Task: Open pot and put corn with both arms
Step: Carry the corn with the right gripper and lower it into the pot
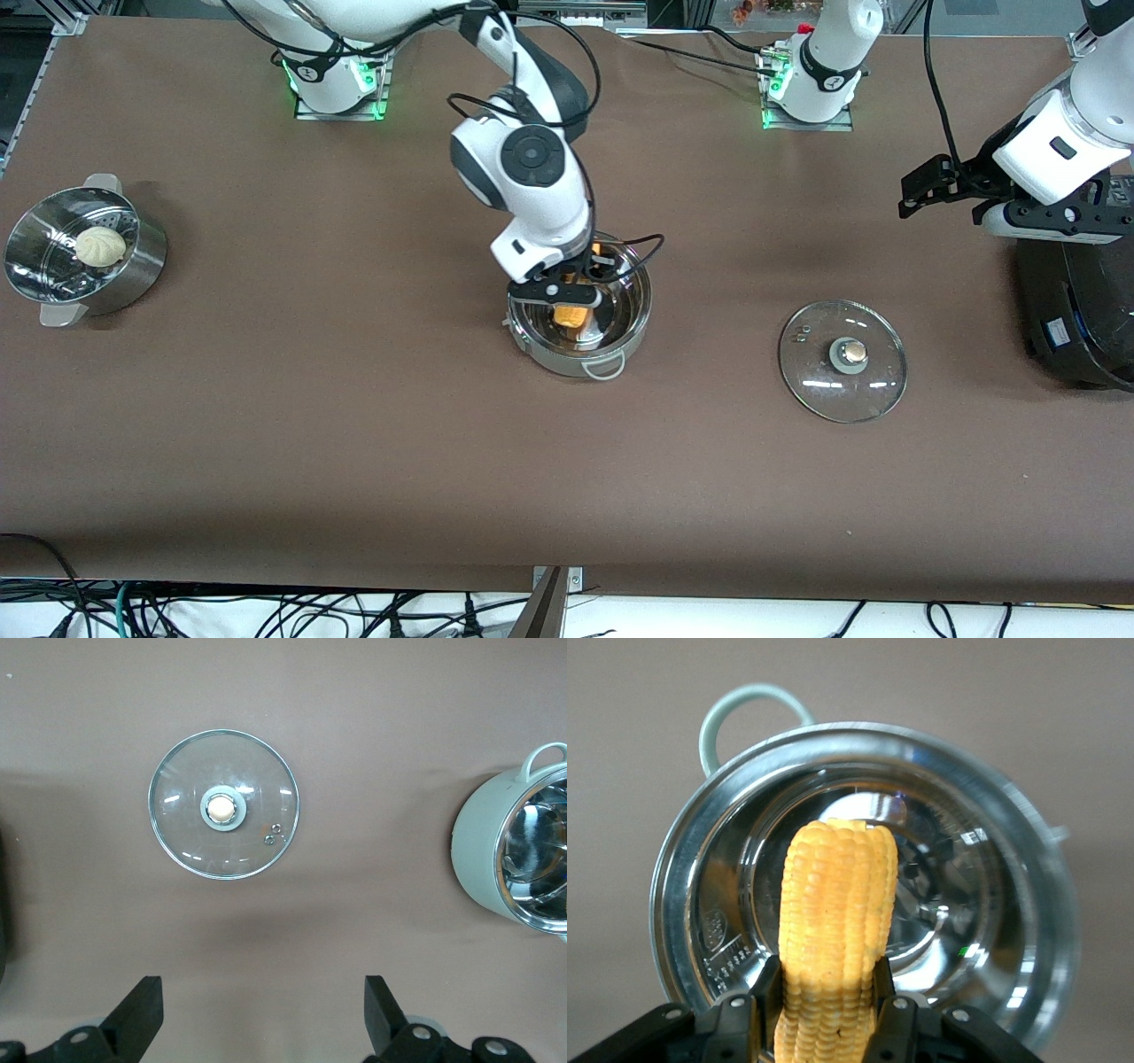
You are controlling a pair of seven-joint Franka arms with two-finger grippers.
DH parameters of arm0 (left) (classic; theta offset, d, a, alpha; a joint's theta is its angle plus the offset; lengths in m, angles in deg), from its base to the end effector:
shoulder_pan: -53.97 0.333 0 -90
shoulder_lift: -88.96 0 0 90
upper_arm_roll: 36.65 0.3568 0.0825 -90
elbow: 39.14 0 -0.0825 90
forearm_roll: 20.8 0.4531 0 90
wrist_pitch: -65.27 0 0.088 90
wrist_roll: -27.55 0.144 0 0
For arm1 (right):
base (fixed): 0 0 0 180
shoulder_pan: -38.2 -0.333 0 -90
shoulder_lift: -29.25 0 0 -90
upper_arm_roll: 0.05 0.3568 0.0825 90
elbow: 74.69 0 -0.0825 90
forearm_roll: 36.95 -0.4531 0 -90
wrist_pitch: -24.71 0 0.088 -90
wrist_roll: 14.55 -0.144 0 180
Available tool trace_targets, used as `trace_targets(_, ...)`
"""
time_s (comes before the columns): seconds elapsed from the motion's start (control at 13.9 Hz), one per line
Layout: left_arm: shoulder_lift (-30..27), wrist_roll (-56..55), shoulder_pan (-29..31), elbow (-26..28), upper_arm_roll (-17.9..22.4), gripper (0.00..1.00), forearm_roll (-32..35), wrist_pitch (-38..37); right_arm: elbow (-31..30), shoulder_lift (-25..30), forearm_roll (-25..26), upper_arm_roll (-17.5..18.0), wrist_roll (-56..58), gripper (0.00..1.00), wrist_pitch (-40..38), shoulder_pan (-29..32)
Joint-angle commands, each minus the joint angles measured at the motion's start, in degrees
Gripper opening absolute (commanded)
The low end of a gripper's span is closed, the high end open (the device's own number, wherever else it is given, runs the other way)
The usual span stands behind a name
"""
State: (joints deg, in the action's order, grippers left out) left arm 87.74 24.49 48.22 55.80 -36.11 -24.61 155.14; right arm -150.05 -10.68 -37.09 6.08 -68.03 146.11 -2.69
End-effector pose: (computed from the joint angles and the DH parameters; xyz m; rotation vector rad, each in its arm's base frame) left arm 0.6071 -0.0649 0.5951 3.0775 -0.0546 -0.1106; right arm 0.5862 0.6018 0.3033 -3.0048 0.2144 -0.0259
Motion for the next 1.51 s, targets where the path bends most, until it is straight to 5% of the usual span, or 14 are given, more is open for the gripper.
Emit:
trace_targets(0.0, 0.15, 0.61, -0.58, 0.61, 0.86, 1.00, -0.59, 1.01, 3.20, -2.44, 1.81, -0.68, -1.45, 0.45, 0.24, -0.07)
trace_targets(0.22, 1.40, 0.78, -0.23, -1.24, 0.86, 1.00, -0.67, 0.75, 3.11, -2.53, 1.90, -0.68, -1.53, 0.56, 0.24, -0.07)
trace_targets(0.43, 1.40, 0.78, -0.40, -1.16, 0.78, 1.00, -0.67, 0.75, 2.94, -2.26, 3.03, -0.68, -1.45, 1.00, -0.46, -0.24)
trace_targets(1.08, 1.48, 0.78, -0.32, -1.16, 0.78, 1.00, -0.67, 0.40, 3.20, 4.93, 3.04, -4.01, 0.48, 1.00, -9.15, 2.83)
trace_targets(1.44, 1.40, 0.78, -0.40, -1.16, 0.69, 1.00, -0.67, 0.31, 2.85, 10.91, 2.60, -4.81, 15.66, 1.00, -21.27, 10.81)
